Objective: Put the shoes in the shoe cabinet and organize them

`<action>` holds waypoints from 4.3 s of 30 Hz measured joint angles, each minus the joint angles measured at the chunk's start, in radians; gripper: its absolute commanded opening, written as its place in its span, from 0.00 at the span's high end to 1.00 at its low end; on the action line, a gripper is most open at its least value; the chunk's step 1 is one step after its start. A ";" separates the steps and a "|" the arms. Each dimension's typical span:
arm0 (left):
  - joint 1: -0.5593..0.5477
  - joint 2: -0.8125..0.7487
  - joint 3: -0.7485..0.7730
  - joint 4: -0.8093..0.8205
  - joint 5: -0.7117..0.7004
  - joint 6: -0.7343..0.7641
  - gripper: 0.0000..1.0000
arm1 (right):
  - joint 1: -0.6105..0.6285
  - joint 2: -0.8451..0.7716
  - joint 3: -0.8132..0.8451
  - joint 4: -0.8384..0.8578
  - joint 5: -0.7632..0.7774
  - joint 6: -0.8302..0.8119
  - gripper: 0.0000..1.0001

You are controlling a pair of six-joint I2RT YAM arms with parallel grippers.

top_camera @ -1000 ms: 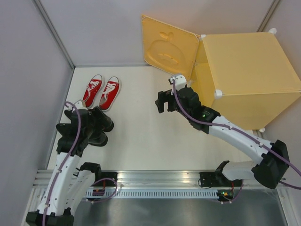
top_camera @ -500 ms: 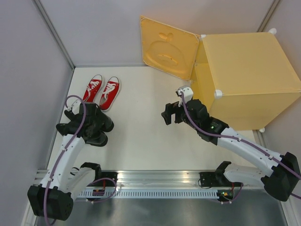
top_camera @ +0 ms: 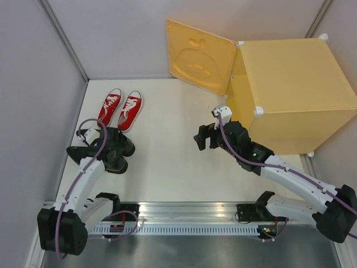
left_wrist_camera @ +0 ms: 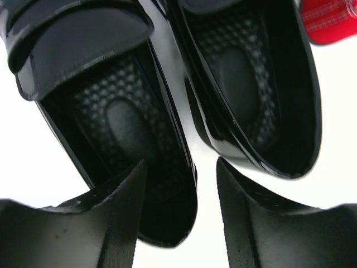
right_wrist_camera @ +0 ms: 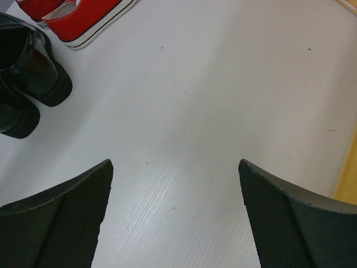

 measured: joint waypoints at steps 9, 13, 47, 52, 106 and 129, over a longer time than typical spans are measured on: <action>0.071 0.089 -0.033 0.074 -0.044 -0.030 0.65 | 0.000 0.010 -0.016 0.001 0.000 0.000 0.04; 0.079 0.089 -0.051 0.106 -0.031 -0.043 0.90 | 0.000 0.019 -0.016 0.001 -0.001 0.000 0.04; -0.336 0.303 0.766 -0.290 -0.069 0.388 0.98 | 0.000 -0.087 -0.014 -0.025 -0.014 0.011 0.05; -0.509 0.546 0.951 -0.241 -0.020 0.558 0.98 | 0.000 -0.132 -0.006 -0.051 0.005 0.010 0.05; -0.103 0.417 0.838 0.055 0.282 0.752 0.00 | 0.009 0.462 0.527 -0.355 -0.150 -0.302 0.14; -0.064 0.220 0.567 0.106 -0.025 0.718 0.00 | 0.073 0.949 0.809 -0.452 -0.263 -0.404 0.44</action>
